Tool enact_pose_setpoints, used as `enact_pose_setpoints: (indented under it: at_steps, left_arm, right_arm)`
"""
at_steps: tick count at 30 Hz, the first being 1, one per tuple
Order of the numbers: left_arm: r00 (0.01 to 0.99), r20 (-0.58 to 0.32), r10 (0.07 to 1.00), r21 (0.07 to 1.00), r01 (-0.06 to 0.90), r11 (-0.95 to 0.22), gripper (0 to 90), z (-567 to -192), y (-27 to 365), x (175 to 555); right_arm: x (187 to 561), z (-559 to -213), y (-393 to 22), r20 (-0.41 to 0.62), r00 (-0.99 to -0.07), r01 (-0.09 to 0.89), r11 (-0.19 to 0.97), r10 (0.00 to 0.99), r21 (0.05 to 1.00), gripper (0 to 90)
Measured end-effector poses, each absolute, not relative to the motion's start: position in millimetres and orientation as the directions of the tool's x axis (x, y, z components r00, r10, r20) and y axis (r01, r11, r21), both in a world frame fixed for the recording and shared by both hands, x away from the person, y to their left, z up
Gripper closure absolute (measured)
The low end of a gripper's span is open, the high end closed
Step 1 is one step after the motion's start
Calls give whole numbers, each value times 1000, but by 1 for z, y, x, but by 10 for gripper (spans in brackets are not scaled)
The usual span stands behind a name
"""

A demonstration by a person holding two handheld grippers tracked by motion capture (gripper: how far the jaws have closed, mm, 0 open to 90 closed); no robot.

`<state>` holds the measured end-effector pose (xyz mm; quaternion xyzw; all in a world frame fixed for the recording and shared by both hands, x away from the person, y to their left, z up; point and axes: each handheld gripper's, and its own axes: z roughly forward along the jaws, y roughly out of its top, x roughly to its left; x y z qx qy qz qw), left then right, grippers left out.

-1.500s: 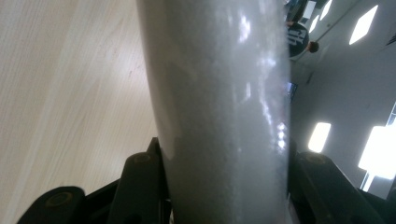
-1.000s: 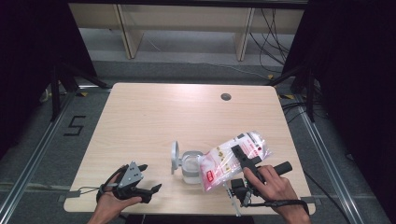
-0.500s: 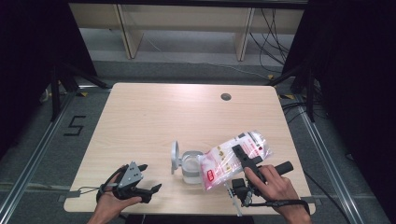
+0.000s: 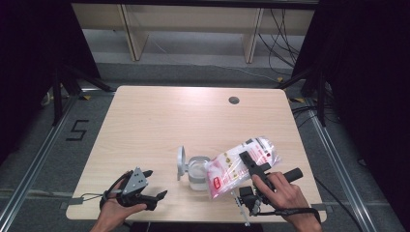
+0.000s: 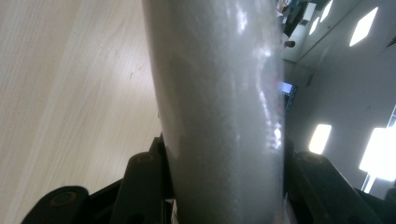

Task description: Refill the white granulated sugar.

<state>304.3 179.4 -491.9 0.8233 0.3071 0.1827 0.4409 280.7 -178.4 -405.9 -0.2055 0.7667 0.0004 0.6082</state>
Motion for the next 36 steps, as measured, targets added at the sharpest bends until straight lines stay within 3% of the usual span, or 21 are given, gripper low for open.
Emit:
enact_pose_setpoints:
  at_steps: [2,4,14,20,27,30,36]
  left_arm:
    - [746,34,666,839,341,-424,157,-492,180,304]
    - [754,58,655,838,320,-442,157,-491,181,306]
    - [753,55,656,838,323,-441,157,-491,181,306]
    - [744,30,668,839,345,-421,157,-492,179,304]
    - [753,62,655,833,322,-449,157,-491,181,306]
    - [743,28,669,839,346,-420,157,-492,179,304]
    - [754,63,654,833,321,-450,157,-491,181,306]
  right_arm:
    - [280,-404,-176,-922,-162,-335,898,-351,-283,613]
    - [278,-407,-177,-929,-180,-322,912,-323,-254,614]
    - [277,-403,-179,-918,-154,-340,892,-365,-297,617]
    - [276,-406,-179,-927,-165,-323,906,-338,-273,619]
    - [277,-404,-177,-918,-170,-331,898,-358,-289,620]
    - [278,-405,-177,-920,-164,-337,897,-356,-287,621]
    - [281,-405,-177,-916,-173,-337,896,-361,-289,623]
